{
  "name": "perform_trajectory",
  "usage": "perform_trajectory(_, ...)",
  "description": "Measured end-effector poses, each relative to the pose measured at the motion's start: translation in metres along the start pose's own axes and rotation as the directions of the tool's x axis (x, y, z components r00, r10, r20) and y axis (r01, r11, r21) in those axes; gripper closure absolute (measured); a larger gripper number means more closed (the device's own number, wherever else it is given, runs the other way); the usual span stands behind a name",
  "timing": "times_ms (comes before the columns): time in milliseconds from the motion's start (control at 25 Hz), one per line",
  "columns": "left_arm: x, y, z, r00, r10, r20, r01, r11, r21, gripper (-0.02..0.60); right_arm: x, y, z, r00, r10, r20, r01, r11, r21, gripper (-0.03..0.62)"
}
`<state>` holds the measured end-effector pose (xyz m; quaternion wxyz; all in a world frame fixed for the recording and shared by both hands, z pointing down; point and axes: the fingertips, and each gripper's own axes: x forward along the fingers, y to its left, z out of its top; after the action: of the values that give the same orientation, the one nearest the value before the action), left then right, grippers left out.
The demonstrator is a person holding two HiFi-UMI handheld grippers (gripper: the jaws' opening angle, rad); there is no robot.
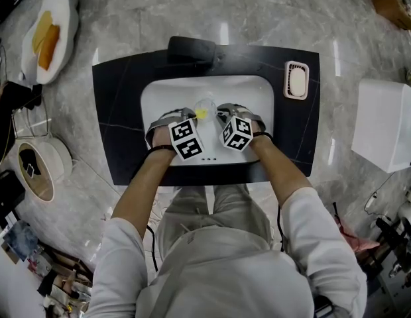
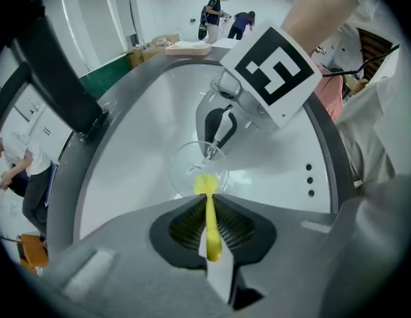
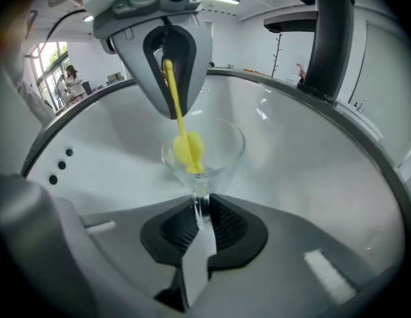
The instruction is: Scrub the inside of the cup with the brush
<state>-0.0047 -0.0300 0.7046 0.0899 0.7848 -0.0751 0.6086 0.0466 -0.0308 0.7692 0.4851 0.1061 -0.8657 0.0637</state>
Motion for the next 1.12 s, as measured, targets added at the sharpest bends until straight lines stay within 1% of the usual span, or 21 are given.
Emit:
perform_trajectory(120, 0.004, -0.008, 0.012, 1.000, -0.011, 0.004, 0.011, 0.999, 0.039, 0.545, 0.000, 0.001, -0.001, 1.000, 0.000, -0.002, 0.000, 1.000, -0.001, 0.565)
perform_trajectory(200, 0.006, -0.007, 0.020, 1.000, -0.010, 0.010, 0.010, 0.999, 0.050, 0.545, 0.001, 0.001, -0.002, 1.000, 0.000, -0.003, 0.000, 1.000, -0.002, 0.565)
perform_trajectory(400, 0.004, 0.001, 0.035, 0.999, -0.002, 0.032, 0.000, 0.999, 0.051, 0.545, 0.000, 0.001, -0.001, 1.000, -0.004, 0.001, 0.004, 1.000, 0.007, 0.565)
perform_trajectory(560, -0.002, 0.014, 0.040, 0.999, 0.025, 0.049, -0.026, 0.999, 0.031, 0.545, 0.000, 0.002, -0.002, 1.000, -0.004, -0.001, 0.004, 1.000, 0.014, 0.565)
perform_trajectory(720, -0.009, 0.029, 0.032, 0.997, 0.063, 0.041, -0.062, 0.998, -0.003, 0.545, 0.000, 0.001, -0.002, 1.000, -0.007, 0.000, 0.007, 1.000, 0.015, 0.565)
perform_trajectory(800, -0.011, 0.031, 0.024, 0.997, 0.069, 0.027, -0.068, 0.998, -0.015, 0.545, 0.000, 0.002, -0.001, 1.000, -0.006, -0.001, 0.006, 1.000, 0.014, 0.565)
perform_trajectory(1000, -0.007, 0.018, 0.001, 0.998, 0.055, -0.032, -0.055, 0.998, 0.007, 0.545, 0.001, 0.002, -0.001, 1.000, -0.005, -0.003, 0.006, 1.000, 0.010, 0.565)
perform_trajectory(1120, -0.005, 0.008, -0.003, 0.999, 0.028, -0.041, -0.028, 1.000, 0.013, 0.545, 0.000, 0.001, 0.000, 1.000, -0.009, 0.000, 0.009, 1.000, 0.012, 0.565)
